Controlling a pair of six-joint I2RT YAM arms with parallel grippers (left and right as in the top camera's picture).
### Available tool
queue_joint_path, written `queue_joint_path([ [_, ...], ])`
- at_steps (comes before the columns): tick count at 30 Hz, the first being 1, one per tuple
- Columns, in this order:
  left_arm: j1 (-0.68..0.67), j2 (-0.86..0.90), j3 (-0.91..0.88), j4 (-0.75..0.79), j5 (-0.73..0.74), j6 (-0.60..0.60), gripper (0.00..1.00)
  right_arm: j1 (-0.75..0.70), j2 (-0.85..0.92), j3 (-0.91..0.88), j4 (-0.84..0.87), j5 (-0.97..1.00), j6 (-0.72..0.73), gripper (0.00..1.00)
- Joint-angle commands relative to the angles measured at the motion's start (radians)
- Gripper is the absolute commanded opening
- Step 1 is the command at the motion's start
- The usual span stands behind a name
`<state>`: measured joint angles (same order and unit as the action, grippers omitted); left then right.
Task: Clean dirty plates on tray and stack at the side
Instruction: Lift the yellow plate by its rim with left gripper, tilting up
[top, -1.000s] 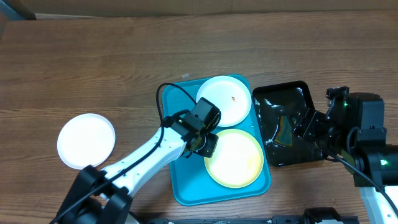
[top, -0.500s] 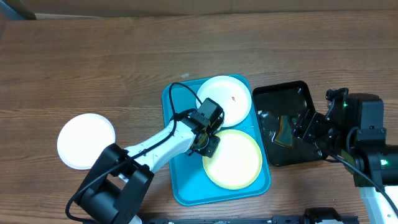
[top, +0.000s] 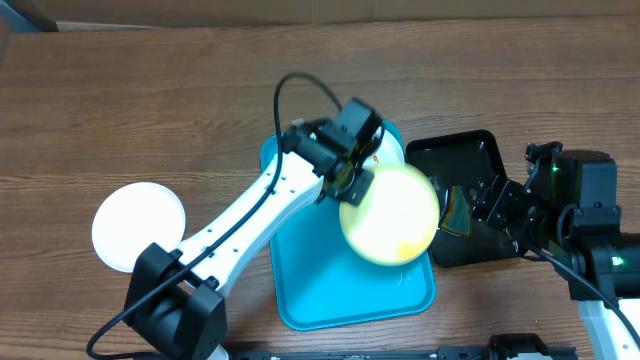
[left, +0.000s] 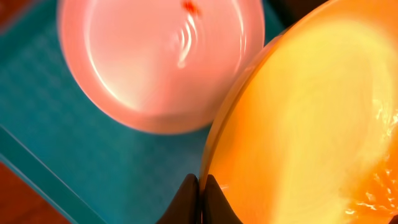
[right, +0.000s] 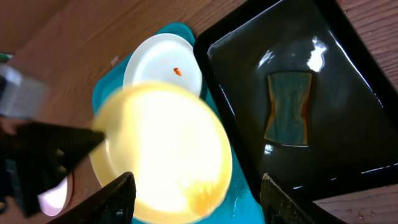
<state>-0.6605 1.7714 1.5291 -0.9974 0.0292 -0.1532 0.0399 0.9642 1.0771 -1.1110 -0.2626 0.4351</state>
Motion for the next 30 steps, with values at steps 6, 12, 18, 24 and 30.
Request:
queue_joint_path([
  [6,-0.035,0.025,0.063,0.257,-0.192,-0.054,0.04,-0.003,-0.008,0.024,0.0,-0.001,0.008,0.66],
  [12,-0.135,0.109,0.063,0.502,-0.418,-0.029,0.04,-0.003,-0.008,0.024,-0.01,-0.001,0.01,0.66],
  [18,-0.229,0.139,0.063,0.623,-0.716,0.091,0.04,-0.003,-0.008,0.024,-0.027,0.0,0.01,0.66],
  [24,-0.265,0.138,0.064,0.726,-0.854,0.226,0.04,-0.003,-0.008,0.024,-0.027,0.001,0.01,0.66],
  [30,-0.294,0.138,0.064,0.793,-0.904,0.303,0.04,-0.003,-0.008,0.024,-0.028,0.018,0.01,0.66],
])
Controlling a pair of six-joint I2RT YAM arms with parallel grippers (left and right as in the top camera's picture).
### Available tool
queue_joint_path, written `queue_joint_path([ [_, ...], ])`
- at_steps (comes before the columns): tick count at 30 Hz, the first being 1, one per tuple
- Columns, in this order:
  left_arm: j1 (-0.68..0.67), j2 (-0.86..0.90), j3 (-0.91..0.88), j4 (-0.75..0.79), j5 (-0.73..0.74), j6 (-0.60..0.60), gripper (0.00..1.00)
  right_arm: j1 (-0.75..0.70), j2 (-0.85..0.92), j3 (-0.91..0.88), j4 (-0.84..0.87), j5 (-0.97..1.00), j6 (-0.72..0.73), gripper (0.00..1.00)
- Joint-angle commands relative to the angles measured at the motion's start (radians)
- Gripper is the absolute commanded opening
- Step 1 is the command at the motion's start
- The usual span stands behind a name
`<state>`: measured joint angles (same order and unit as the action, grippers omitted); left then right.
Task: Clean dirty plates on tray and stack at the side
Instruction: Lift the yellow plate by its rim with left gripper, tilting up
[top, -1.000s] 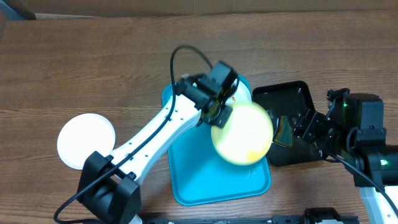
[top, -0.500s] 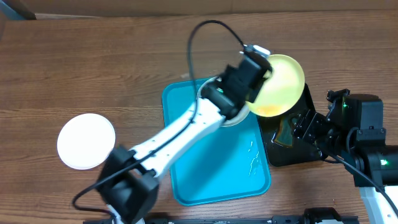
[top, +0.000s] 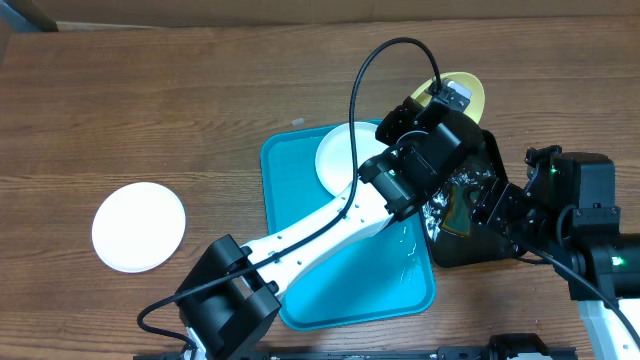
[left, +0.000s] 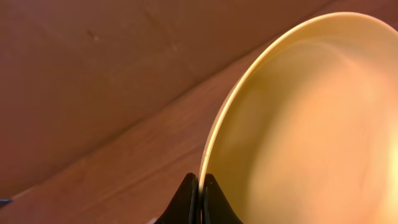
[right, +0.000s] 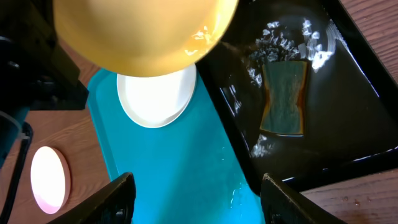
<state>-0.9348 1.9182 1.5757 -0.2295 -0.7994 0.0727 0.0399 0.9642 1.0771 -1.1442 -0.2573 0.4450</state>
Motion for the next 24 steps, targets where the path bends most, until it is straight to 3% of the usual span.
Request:
queue_joint_path([
  [1,-0.022,-0.009,0.018,0.033,-0.076,0.087,0.04,-0.003,-0.008,0.024,0.005,0.013,0.0,0.66],
  [24,-0.063,-0.023,0.018,0.056,-0.134,0.131,0.04,-0.003,-0.008,0.024,-0.011,0.013,0.0,0.66],
])
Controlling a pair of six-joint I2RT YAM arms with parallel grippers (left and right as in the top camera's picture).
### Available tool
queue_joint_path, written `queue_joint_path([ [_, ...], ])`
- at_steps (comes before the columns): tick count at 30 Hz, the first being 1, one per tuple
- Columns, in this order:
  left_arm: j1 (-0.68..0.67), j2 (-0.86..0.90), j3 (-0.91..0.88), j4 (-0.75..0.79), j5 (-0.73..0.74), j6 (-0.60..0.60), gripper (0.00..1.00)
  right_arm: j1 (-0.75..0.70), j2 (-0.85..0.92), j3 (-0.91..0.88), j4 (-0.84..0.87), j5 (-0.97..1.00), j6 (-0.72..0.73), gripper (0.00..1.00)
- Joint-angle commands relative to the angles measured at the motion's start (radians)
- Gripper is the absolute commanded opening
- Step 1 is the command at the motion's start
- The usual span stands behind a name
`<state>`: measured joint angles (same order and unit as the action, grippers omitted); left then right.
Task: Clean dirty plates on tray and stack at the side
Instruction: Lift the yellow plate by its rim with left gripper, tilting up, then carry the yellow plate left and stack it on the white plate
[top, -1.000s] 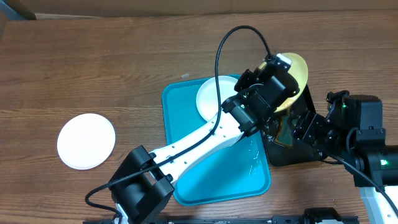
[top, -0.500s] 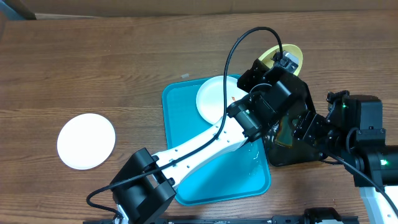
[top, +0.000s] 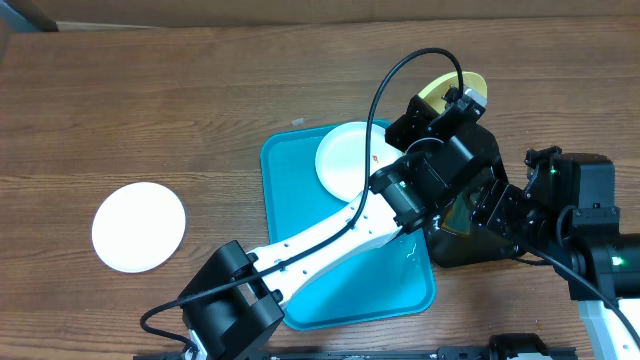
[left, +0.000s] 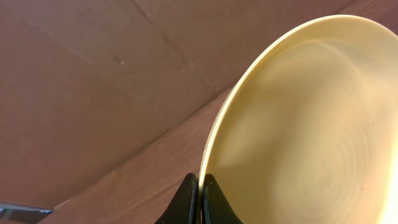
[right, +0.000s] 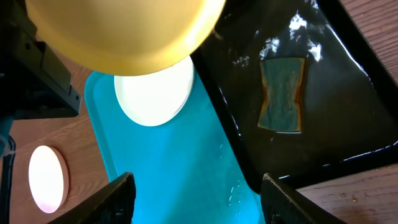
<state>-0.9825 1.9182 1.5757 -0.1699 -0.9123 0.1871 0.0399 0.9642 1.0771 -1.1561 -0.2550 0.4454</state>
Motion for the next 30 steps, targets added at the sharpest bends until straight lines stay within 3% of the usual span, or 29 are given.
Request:
queue_joint_path([
  [1,-0.021,-0.023,0.018,-0.019,-0.017,0.049,0.04,-0.003,-0.008,0.024,0.002,0.01,0.0,0.66],
  [4,-0.028,-0.024,0.018,-0.028,-0.138,-0.013,0.04,-0.003,-0.008,0.024,-0.002,0.011,0.0,0.66],
  [7,-0.025,-0.031,0.018,-0.042,-0.139,-0.047,0.04,-0.003,-0.008,0.024,-0.003,0.01,0.0,0.66],
  [9,-0.017,-0.055,0.018,-0.096,-0.129,-0.143,0.04,-0.003,-0.008,0.024,-0.007,0.01,0.0,0.66],
  [17,0.13,-0.201,0.018,-0.446,0.417,-0.589,0.04,-0.003,-0.008,0.024,-0.01,0.01,0.0,0.66],
  [20,0.225,-0.269,0.018,-0.548,0.707,-0.606,0.04,-0.003,-0.008,0.024,-0.008,0.011,-0.001,0.66],
  [22,0.28,-0.306,0.018,-0.617,0.802,-0.607,0.04,-0.003,-0.008,0.024,-0.008,0.011,0.0,0.66],
  [30,0.631,-0.466,0.017,-1.035,0.899,-0.609,0.05,-0.003,-0.008,0.024,-0.009,0.011,-0.001,0.66],
])
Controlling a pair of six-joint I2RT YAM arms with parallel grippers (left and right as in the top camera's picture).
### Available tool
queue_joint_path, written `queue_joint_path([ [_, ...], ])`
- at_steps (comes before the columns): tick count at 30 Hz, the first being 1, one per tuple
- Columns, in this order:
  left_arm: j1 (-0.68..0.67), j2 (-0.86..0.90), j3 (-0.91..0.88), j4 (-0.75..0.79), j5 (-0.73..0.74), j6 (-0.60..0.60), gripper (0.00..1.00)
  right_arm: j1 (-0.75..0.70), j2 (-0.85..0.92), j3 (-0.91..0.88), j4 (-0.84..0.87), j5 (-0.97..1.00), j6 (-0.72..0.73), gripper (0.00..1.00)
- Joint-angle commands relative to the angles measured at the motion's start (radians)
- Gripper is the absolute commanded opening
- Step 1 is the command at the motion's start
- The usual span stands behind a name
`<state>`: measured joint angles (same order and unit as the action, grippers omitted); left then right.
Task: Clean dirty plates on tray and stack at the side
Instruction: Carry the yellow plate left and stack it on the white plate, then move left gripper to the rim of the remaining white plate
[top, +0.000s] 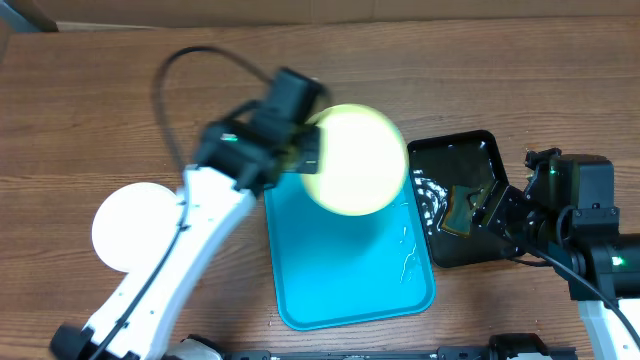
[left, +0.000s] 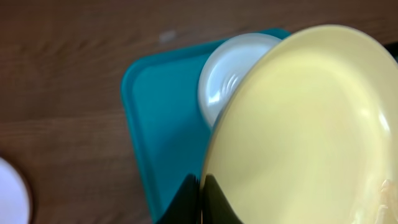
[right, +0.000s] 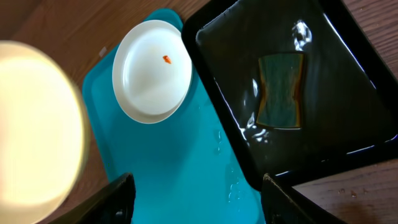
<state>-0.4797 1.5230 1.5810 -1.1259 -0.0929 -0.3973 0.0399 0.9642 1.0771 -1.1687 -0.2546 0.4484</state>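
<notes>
My left gripper (left: 200, 182) is shut on the rim of a pale yellow plate (left: 298, 124), held in the air over the far half of the teal tray (top: 340, 280). In the overhead view the yellow plate (top: 355, 160) hides the tray's far corner. A white plate (right: 151, 70) with a small red speck lies in that corner of the tray (right: 180, 168). Another white plate (top: 138, 226) lies on the table at the left. My right gripper (right: 196, 193) is open, with nothing in it, over the tray's right edge beside the basin.
A black basin (top: 478, 150) holding water and a green sponge (right: 280, 98) stands right of the tray. Water drops lie on the tray near the basin. Bare wooden table spreads to the left and far side. The left arm (top: 200, 230) reaches across from the near left.
The left arm has moved left with the yellow plate, from the basin's far edge to above the tray. The white plate on the tray shows again in the right wrist view. The right arm stays put.
First the left gripper held the yellow plate, with a smear on it, over the tray's right side. It then held the plate tilted at the basin's far edge, with splashes in the water, and stayed there. Now the plate hangs over the tray again.
</notes>
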Motion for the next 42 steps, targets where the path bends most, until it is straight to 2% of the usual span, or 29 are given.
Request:
queue_joint_path([
  [1,0.169,-0.086,0.01,-0.113,0.078,-0.02,0.04,-0.003,-0.007,0.024,0.003,0.01,-0.004,0.66],
  [5,0.373,-0.147,-0.005,-0.211,0.063,0.009,0.04,-0.003,-0.007,0.024,0.003,0.01,-0.004,0.66],
  [10,0.68,-0.214,-0.121,-0.213,0.076,0.008,0.05,-0.003,-0.007,0.024,0.003,0.01,-0.004,0.66],
  [14,0.89,-0.236,-0.283,-0.117,0.1,-0.003,0.04,-0.003,-0.007,0.024,0.003,0.01,-0.004,0.66],
  [17,1.028,-0.235,-0.419,0.011,0.078,-0.021,0.04,-0.003,-0.007,0.024,0.003,0.01,-0.004,0.66],
  [21,1.161,-0.234,-0.58,0.175,0.089,-0.053,0.04,-0.003,-0.007,0.024,0.004,0.01,-0.004,0.66],
  [25,1.195,-0.222,-0.667,0.277,0.069,-0.048,0.04,-0.003,-0.007,0.024,0.004,0.01,-0.004,0.66],
  [29,1.194,-0.208,-0.676,0.282,0.035,-0.044,0.06,-0.003,-0.007,0.024,0.003,0.01,-0.003,0.66],
  [32,1.193,-0.211,-0.661,0.27,0.057,-0.044,0.24,-0.003,-0.007,0.024,0.006,0.01,-0.004,0.66],
  [34,1.189,-0.211,-0.628,0.245,0.143,-0.041,0.3,-0.003,-0.007,0.024,0.007,0.01,-0.004,0.66],
  [36,1.178,-0.211,-0.58,0.212,0.227,-0.024,0.4,-0.003,-0.007,0.024,0.011,0.01,-0.004,0.66],
  [38,1.136,-0.211,-0.515,0.184,0.321,0.031,0.46,-0.003,-0.007,0.024,0.011,0.01,-0.004,0.66],
  [42,0.972,-0.211,-0.454,0.161,0.349,0.13,0.51,-0.003,-0.003,0.024,0.011,0.011,-0.012,0.66],
])
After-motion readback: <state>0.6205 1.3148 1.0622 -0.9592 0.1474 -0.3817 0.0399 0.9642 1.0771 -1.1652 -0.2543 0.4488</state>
